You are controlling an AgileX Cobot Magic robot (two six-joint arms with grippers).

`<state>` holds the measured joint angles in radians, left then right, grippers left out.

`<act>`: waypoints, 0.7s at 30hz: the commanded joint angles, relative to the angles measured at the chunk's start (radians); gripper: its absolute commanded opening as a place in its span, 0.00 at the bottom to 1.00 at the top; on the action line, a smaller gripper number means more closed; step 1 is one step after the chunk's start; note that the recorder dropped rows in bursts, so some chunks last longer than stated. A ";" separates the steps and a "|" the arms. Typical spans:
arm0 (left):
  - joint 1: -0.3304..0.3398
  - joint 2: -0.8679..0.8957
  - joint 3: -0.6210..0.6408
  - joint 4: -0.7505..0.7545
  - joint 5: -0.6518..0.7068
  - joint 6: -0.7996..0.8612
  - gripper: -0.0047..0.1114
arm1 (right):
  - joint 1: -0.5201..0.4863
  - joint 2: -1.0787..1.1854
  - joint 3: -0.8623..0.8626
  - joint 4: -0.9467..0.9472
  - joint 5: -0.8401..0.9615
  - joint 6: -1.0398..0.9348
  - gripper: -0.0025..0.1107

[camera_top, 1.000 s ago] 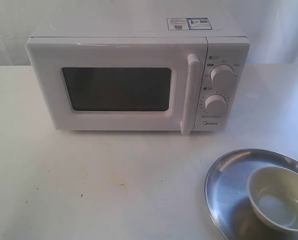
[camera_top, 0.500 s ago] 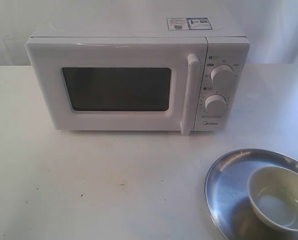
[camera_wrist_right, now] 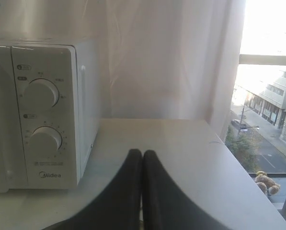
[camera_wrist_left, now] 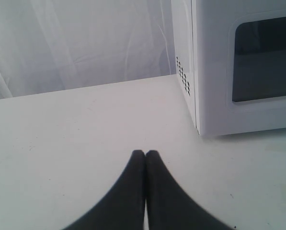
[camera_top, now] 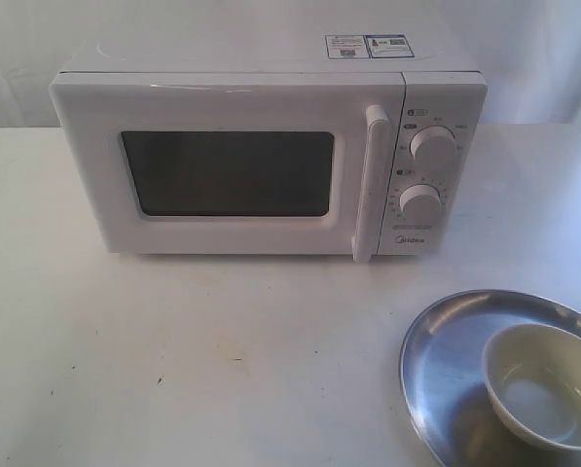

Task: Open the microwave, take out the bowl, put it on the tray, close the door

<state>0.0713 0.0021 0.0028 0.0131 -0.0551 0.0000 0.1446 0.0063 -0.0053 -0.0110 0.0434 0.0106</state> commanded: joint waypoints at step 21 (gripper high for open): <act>-0.002 -0.002 -0.003 -0.006 0.003 0.000 0.04 | -0.004 -0.006 0.005 0.011 0.016 -0.011 0.02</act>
<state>0.0713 0.0021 0.0028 0.0131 -0.0551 0.0000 0.1446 0.0063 -0.0053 0.0000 0.0583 0.0106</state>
